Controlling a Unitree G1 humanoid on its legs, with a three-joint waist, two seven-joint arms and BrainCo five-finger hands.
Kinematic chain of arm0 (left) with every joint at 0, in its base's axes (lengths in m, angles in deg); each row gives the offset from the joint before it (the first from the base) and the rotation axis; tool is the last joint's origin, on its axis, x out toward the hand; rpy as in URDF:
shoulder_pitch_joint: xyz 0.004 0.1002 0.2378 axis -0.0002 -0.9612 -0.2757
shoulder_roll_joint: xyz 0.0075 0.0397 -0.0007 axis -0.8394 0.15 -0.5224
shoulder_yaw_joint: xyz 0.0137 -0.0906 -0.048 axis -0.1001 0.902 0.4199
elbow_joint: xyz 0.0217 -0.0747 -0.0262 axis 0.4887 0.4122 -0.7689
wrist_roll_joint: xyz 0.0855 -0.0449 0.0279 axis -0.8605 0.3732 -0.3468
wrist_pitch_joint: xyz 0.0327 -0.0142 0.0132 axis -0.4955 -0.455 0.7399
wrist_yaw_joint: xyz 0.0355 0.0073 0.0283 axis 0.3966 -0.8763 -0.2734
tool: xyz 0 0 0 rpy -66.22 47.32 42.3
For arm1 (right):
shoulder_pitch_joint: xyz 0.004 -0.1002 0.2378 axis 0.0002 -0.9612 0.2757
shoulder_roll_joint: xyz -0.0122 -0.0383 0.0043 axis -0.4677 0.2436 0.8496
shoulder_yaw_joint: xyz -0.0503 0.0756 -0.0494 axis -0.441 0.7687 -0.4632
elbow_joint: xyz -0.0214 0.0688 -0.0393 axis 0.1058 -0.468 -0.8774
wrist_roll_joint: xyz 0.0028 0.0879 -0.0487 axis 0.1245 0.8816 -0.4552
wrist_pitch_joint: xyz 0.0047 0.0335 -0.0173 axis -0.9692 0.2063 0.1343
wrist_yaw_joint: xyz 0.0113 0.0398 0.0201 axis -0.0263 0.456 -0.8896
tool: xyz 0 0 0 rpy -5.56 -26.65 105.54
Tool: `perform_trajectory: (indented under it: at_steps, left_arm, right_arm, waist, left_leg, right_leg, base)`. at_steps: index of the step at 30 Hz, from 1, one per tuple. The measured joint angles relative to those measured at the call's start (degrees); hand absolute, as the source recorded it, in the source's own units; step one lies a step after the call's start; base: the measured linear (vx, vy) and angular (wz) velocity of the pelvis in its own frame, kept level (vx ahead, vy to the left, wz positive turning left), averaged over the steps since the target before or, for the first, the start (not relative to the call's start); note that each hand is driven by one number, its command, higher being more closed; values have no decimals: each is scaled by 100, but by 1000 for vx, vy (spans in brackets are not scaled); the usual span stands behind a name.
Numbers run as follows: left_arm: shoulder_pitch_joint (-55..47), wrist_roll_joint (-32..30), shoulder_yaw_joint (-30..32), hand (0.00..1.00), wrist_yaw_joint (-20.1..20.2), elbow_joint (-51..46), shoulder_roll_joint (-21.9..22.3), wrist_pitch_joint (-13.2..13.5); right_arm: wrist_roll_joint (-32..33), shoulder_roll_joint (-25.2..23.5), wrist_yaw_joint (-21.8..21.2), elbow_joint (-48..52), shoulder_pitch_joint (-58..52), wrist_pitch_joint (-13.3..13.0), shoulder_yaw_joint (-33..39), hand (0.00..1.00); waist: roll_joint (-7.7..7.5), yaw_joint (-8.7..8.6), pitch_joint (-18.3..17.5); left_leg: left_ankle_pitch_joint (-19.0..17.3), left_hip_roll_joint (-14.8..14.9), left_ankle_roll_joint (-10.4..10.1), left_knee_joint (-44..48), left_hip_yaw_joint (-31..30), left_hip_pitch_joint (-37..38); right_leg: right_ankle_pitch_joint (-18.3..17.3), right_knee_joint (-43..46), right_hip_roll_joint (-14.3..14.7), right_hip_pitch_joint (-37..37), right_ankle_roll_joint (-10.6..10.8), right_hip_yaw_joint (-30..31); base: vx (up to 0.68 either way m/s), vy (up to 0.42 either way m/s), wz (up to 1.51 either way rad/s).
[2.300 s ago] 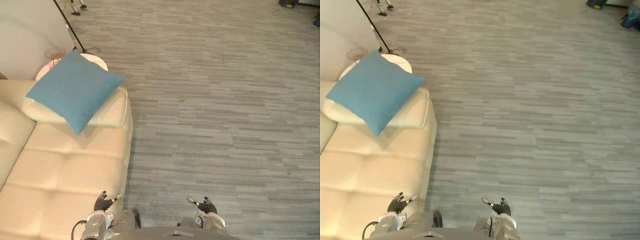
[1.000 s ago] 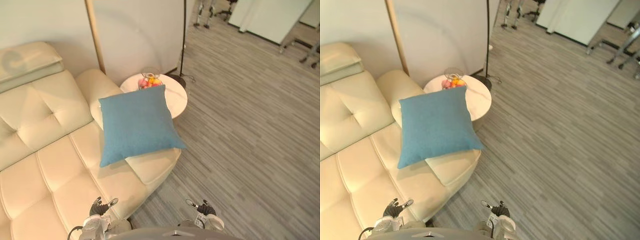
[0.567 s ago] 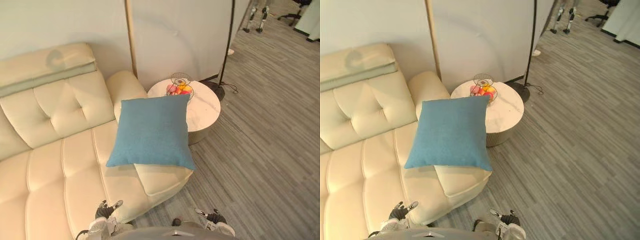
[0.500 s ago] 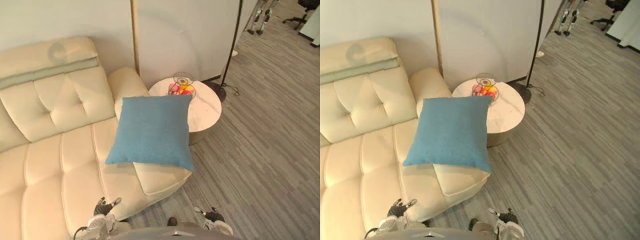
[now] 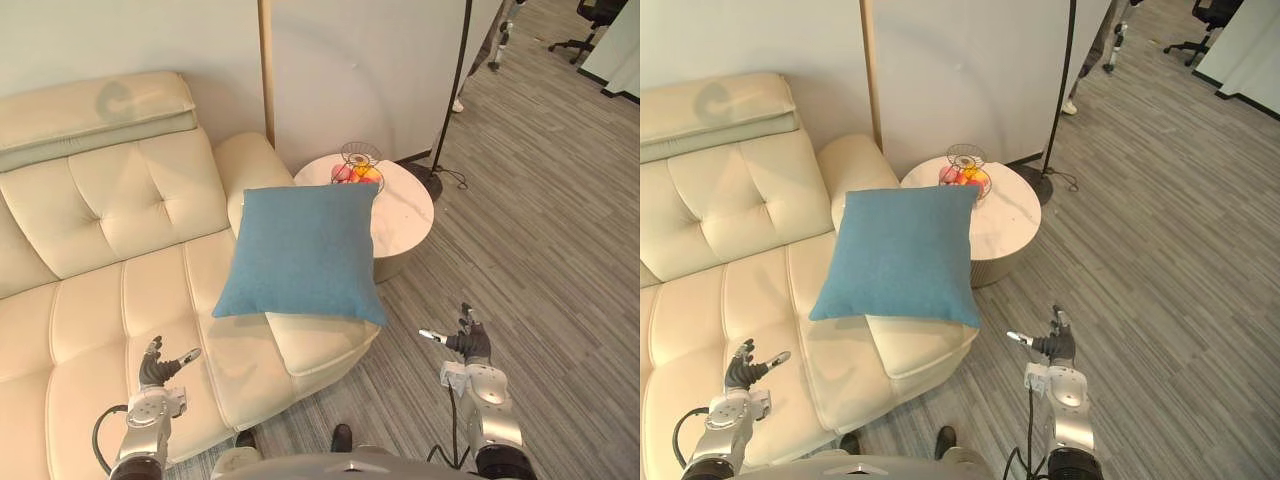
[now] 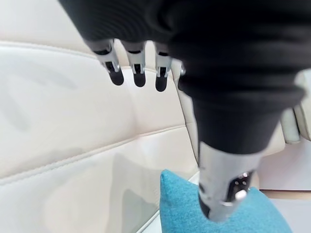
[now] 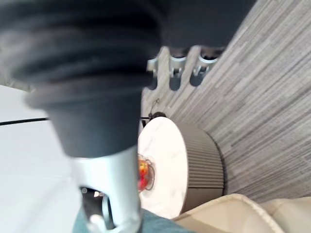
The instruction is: Pick up cushions and gather them together orderly.
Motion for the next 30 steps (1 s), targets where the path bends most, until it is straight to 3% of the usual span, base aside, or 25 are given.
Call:
perform_trajectory:
  at_steps: [6, 7, 11, 16, 23, 24, 30]
  left_arm:
    - [605, 222, -172, 0, -135, -163, -242, 8]
    - [924, 276, -323, 0, -145, -160, -333, 15]
    - [2220, 553, -741, 0, -215, 61, -570, 54]
    - [3990, 841, -1336, 0, -285, 817, -918, 149]
    - [5389, 1056, -1779, 0, -364, 1342, -941, 146]
    - [5464, 1090, -1802, 100, -367, 1349, -929, 145]
    - [6058, 1402, -1960, 100, -443, 1348, -676, 143]
  right_arm:
    - [18, 247, -52, 2, 677, 8, -540, 0]
    - [54, 290, -49, 1, 1007, 7, -694, 0]
    - [163, 381, -32, -116, 2321, 3, -1096, 0]
    - [525, 469, 259, -1023, 4011, 12, -1492, 0]
    - [857, 466, 816, -1461, 5183, 35, -1637, 0]
    - [907, 464, 843, -1460, 5237, 34, -1637, 100]
    - [1200, 414, 1075, -1395, 5488, 15, -1684, 100]
  waist:
    - [22, -7, 26]
    - [10, 8, 131]
    - [-18, 49, 602]
    - [-9, 78, 1170]
    - [-7, 45, 1633]
    - [-4, 36, 1682]
    - [-7, 23, 1707]
  left_leg:
    - [34, -10, 2, 9, 57, -474]
    - [214, -6, 16, 13, 49, -645]
    - [410, -6, 21, 290, -40, -1373]
    - [428, 24, 29, 736, -158, -2192]
    - [608, -4, 108, 852, -262, -3011]
    - [640, -6, 113, 817, -266, -3019]
    - [936, 13, 74, 427, -289, -3291]
  right_leg:
    - [65, -142, 10, -409, 43, 85]
    - [282, -138, 2, -573, 9, 91]
    - [577, -113, -1, -1197, -108, 38]
    - [636, 172, -27, -1884, -146, -8]
    - [609, 657, -121, -2814, -168, 5]
    - [613, 661, -123, -2834, -174, 1]
    - [667, 706, -100, -3281, -247, -65]
  base:
    - [-60, -10, -2]
    - [-29, -19, 5]
    - [-32, -5, 9]
    - [-70, 19, 9]
    - [-85, 20, 8]
    - [-83, 7, 6]
    - [-57, -18, 3]
